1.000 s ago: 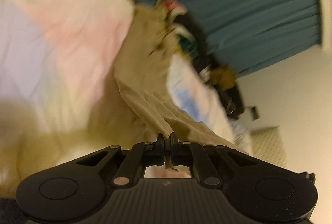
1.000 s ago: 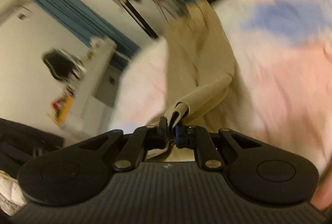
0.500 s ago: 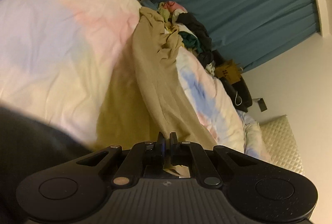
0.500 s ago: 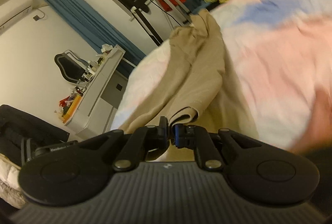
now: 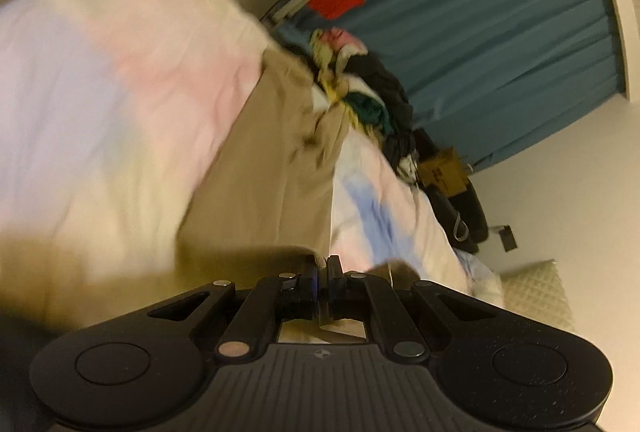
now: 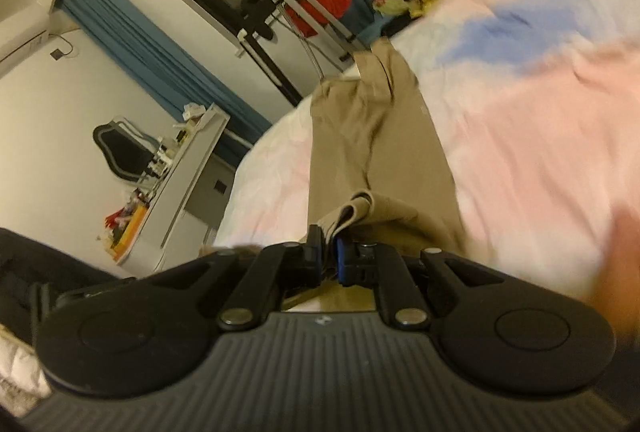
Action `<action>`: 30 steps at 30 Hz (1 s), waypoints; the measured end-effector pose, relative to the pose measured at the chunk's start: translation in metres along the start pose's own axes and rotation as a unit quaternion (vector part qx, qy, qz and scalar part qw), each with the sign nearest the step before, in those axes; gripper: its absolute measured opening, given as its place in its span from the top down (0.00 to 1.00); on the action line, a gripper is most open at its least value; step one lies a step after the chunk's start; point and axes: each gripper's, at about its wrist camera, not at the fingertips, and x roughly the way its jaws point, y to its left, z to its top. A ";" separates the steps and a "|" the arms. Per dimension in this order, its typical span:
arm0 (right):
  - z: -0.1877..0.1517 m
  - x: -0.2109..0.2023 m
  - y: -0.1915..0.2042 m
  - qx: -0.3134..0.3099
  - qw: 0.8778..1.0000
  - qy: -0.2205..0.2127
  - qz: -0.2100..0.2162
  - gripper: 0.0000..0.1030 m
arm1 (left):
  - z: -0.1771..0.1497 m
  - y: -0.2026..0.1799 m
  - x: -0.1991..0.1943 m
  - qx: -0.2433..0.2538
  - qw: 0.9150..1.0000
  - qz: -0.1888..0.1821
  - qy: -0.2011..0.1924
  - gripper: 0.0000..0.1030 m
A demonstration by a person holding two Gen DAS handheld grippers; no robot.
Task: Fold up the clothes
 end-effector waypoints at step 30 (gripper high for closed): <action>0.093 0.251 -0.032 -0.179 0.978 -0.028 -0.107 0.61 | 0.092 -0.005 0.207 0.253 0.955 0.138 -0.068 0.40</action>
